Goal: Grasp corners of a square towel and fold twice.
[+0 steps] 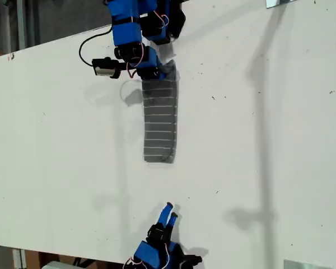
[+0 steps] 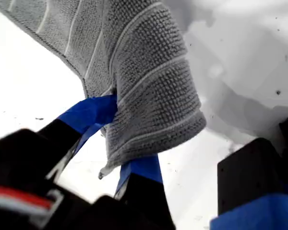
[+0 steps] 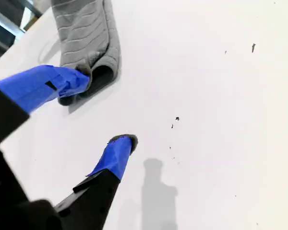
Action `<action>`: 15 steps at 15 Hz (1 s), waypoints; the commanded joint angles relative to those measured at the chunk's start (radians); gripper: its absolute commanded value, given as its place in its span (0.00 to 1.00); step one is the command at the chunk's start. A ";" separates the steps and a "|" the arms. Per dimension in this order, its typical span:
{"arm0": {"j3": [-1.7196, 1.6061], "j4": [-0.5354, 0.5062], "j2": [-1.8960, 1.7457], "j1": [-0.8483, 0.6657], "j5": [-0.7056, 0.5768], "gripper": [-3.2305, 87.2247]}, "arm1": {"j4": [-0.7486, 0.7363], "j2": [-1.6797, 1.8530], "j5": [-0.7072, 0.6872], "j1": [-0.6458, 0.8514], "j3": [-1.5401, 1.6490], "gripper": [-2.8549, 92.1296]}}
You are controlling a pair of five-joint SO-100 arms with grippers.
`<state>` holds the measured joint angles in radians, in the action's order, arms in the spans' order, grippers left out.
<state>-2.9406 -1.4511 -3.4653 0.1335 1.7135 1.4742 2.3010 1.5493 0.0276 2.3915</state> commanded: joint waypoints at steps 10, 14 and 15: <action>-0.044 0.028 -0.005 -0.074 -0.048 0.23 | 0.291 0.025 -0.032 0.127 -0.437 0.03; -0.044 0.028 -0.005 -0.072 -0.051 0.23 | 0.245 -0.575 -0.298 0.141 -0.945 0.03; -0.044 0.028 -0.005 -0.071 -0.051 0.23 | 0.250 -0.727 -0.345 0.138 -1.094 0.03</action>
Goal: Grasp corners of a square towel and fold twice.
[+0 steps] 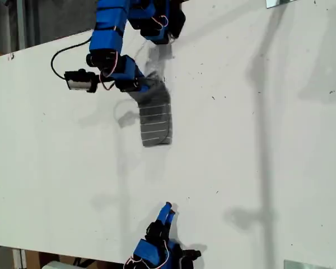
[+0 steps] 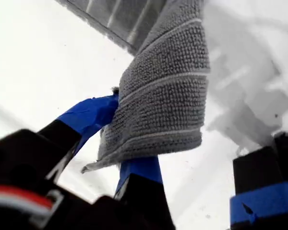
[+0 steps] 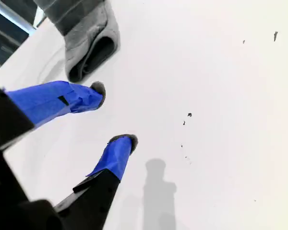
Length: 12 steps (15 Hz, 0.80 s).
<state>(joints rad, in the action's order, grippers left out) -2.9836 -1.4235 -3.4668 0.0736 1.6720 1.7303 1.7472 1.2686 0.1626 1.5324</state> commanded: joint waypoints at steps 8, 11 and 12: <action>-0.094 0.060 -0.002 -0.043 -0.014 0.23 | -0.192 -0.584 -0.310 -0.037 -0.574 0.03; -0.097 0.061 -0.002 -0.061 -0.025 0.23 | -0.224 -0.586 -0.342 -0.049 -0.574 0.03; -0.097 0.061 -0.002 -0.063 -0.028 0.23 | -0.239 -0.588 -0.360 -0.055 -0.574 0.03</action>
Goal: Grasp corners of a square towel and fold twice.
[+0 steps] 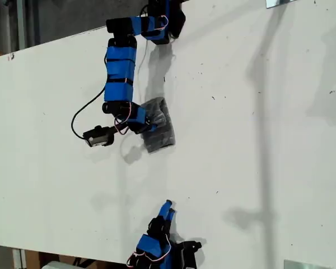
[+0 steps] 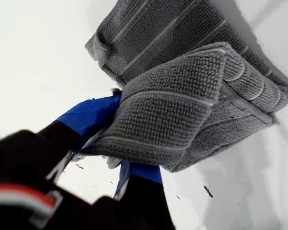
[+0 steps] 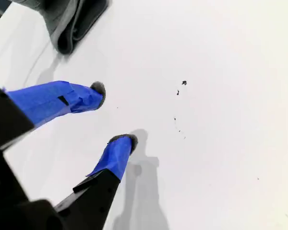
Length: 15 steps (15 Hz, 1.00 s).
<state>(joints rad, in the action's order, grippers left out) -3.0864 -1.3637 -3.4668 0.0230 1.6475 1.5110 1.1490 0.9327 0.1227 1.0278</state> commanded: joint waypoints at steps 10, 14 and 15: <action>0.005 0.003 -0.002 -0.035 -0.012 0.23 | -0.005 0.221 -0.075 0.014 0.018 0.36; 0.002 0.008 -0.002 -0.035 -0.044 0.23 | -0.002 0.563 0.249 -0.049 0.560 0.38; 0.002 0.008 -0.002 -0.037 -0.044 0.23 | -0.061 0.646 0.371 -0.146 0.739 0.39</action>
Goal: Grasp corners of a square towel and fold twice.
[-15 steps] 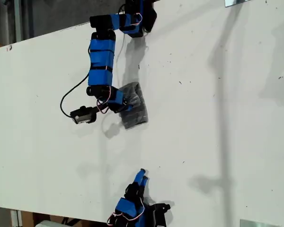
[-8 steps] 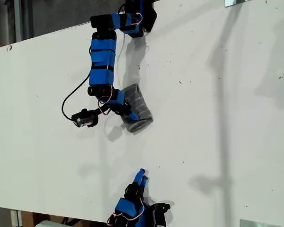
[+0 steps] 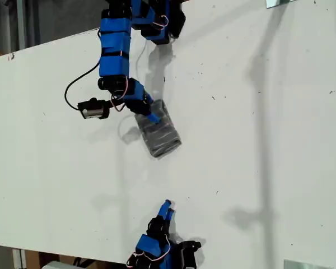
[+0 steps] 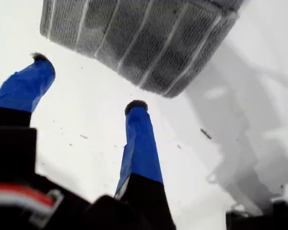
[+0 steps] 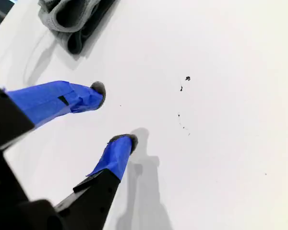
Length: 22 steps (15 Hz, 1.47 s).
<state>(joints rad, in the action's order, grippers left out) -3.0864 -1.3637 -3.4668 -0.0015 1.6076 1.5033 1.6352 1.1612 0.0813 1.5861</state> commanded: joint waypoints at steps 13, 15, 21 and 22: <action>-0.029 0.052 -0.003 0.015 -0.414 0.15 | -0.078 1.661 0.534 -0.318 1.101 0.41; -0.031 0.054 -0.003 0.028 -0.460 0.15 | -0.015 1.661 0.634 -0.250 1.132 0.40; -0.031 0.057 -0.003 0.021 -0.545 0.15 | -0.002 1.660 0.623 -0.360 1.215 0.34; -0.031 0.057 -0.003 0.021 -0.545 0.15 | -0.002 1.660 0.623 -0.359 1.215 0.34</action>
<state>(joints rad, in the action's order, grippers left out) -3.1124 -1.3192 -3.4668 0.0199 1.0692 1.4926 3.2981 1.7917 -0.2777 2.8057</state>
